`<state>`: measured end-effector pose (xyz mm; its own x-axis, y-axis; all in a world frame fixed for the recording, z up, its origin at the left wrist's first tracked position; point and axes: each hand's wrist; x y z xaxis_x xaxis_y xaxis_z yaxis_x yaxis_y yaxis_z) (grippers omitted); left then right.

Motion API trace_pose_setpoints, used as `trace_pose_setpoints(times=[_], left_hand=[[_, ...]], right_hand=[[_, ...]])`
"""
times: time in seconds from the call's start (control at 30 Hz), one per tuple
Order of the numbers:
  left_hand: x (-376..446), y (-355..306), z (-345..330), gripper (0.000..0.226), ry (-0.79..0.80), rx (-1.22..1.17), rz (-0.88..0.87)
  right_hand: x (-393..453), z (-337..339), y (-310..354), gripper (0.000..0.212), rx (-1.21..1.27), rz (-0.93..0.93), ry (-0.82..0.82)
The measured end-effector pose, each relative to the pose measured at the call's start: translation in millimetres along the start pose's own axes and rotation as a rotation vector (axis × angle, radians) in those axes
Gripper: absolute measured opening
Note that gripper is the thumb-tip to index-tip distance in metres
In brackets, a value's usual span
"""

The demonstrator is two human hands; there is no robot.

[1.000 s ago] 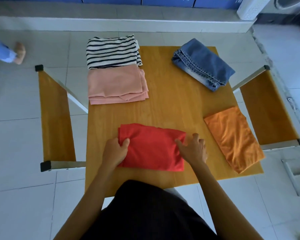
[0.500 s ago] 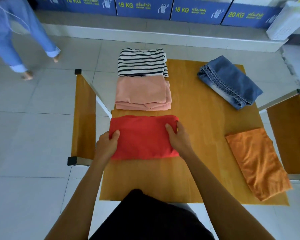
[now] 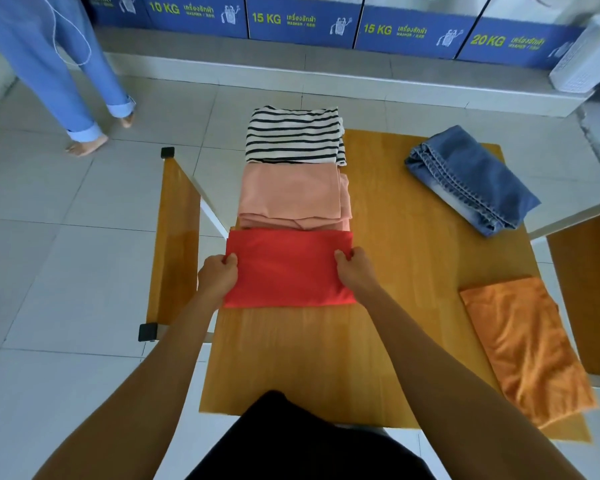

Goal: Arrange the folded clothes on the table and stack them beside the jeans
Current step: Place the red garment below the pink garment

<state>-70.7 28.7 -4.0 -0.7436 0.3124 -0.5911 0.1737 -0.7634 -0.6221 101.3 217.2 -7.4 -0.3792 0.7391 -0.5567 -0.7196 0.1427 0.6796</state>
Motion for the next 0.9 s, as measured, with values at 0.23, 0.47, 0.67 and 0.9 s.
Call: trace_pose_setpoints(times=[0.23, 0.47, 0.67, 0.9], left_hand=[[-19, 4, -3, 0.038, -0.231, 0.060, -0.103], [-77, -12, -51, 0.030, -0.337, 0.065, -0.436], [-112, -31, -115, 0.041, -0.057, 0.138, -0.679], [-152, -43, -189, 0.034, 0.163, 0.206, -0.778]], right_hand=[[-14, 14, -18, 0.031, 0.082, 0.014, -0.057], [-36, 34, -52, 0.015, 0.158, 0.028, -0.122], [-55, 69, -68, 0.012, 0.146, 0.086, -0.166], [-76, 140, -103, 0.023, 0.048, 0.083, -0.288]])
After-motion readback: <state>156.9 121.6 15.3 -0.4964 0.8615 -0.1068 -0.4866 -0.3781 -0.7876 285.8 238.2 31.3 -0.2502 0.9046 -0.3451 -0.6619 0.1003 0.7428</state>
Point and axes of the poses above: each hand's wrist, its own x-axis towards the middle knuckle, its own z-axis out of the back of the hand, y = z × x, and after that the axes turned 2 degrees about y, right-handed
